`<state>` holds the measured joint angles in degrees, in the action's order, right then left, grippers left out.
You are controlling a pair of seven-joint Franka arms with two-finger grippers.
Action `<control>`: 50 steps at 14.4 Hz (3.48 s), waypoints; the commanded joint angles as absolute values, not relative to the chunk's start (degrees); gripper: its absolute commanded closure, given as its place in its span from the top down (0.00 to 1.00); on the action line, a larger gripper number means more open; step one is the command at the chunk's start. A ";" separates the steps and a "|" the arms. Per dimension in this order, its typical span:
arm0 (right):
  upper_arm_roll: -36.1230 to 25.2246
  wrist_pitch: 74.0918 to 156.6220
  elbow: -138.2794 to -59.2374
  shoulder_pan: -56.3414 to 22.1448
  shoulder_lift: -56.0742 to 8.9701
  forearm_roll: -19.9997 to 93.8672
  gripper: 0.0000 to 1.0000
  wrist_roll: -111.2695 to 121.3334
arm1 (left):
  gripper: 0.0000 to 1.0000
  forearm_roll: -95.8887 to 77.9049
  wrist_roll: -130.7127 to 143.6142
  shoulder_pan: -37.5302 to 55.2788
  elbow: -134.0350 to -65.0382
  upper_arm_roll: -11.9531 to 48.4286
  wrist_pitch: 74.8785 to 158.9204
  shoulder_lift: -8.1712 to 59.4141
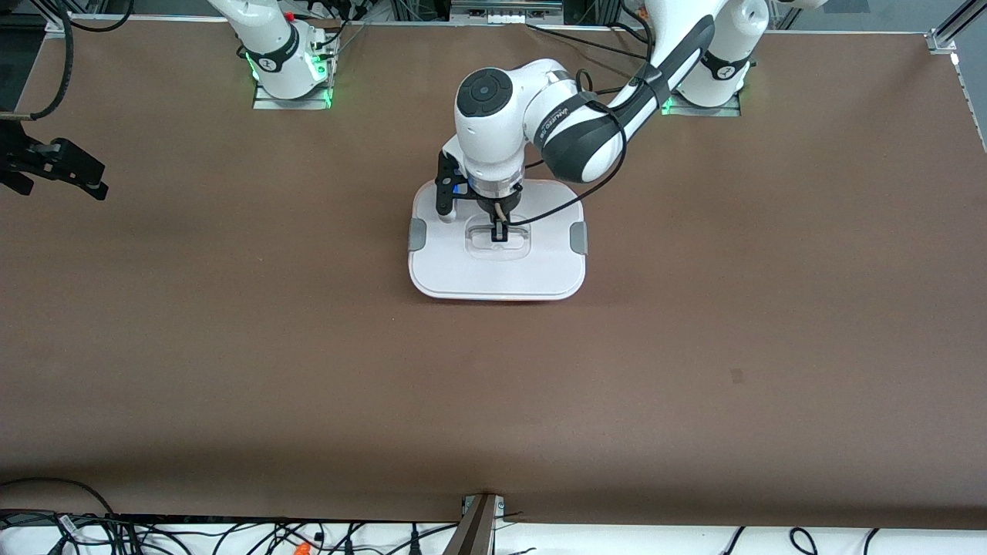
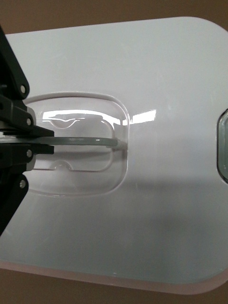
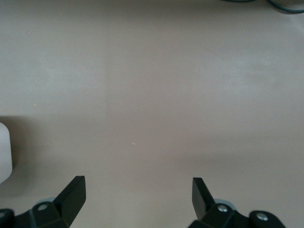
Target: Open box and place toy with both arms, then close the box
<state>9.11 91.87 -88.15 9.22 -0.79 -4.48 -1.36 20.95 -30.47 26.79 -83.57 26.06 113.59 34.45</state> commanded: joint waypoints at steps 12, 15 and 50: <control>1.34 87.98 -86.57 1.68 -1.05 -1.49 0.99 -4.83 | 0.00 22.41 -29.27 28.65 -85.78 25.49 114.35 34.01; 1.23 88.15 -86.57 1.49 -1.05 -1.49 0.99 -4.83 | 0.00 22.41 -29.36 28.39 -85.87 25.49 114.17 34.01; 0.79 90.43 -88.50 1.58 -2.81 -1.93 1.00 -5.45 | 1.00 14.25 -29.18 21.92 -84.73 25.75 95.47 18.92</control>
